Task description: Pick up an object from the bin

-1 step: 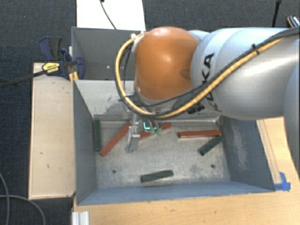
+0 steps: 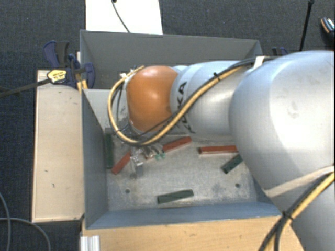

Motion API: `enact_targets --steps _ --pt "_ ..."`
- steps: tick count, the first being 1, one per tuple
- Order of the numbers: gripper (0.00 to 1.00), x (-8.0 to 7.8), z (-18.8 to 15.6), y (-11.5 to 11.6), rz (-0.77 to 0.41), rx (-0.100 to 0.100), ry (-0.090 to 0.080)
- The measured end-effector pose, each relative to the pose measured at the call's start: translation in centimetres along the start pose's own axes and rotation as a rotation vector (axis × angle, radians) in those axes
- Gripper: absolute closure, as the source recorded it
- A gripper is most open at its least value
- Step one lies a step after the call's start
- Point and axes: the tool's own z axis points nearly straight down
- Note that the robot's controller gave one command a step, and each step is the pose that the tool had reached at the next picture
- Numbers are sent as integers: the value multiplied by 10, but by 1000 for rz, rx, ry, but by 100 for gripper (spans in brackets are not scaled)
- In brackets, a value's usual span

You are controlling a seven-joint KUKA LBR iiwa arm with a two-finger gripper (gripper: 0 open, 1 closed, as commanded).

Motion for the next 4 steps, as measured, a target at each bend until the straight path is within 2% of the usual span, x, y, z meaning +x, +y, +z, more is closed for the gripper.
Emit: enact_targets --steps 1,2,3,4 --pt "0 29 -34 -96 -154 4 -3" --pt "0 39 -36 -125 -187 1 1" --pt "0 47 -3 -132 -53 -1 -5" --pt "0 46 -3 -132 -48 -1 -6"
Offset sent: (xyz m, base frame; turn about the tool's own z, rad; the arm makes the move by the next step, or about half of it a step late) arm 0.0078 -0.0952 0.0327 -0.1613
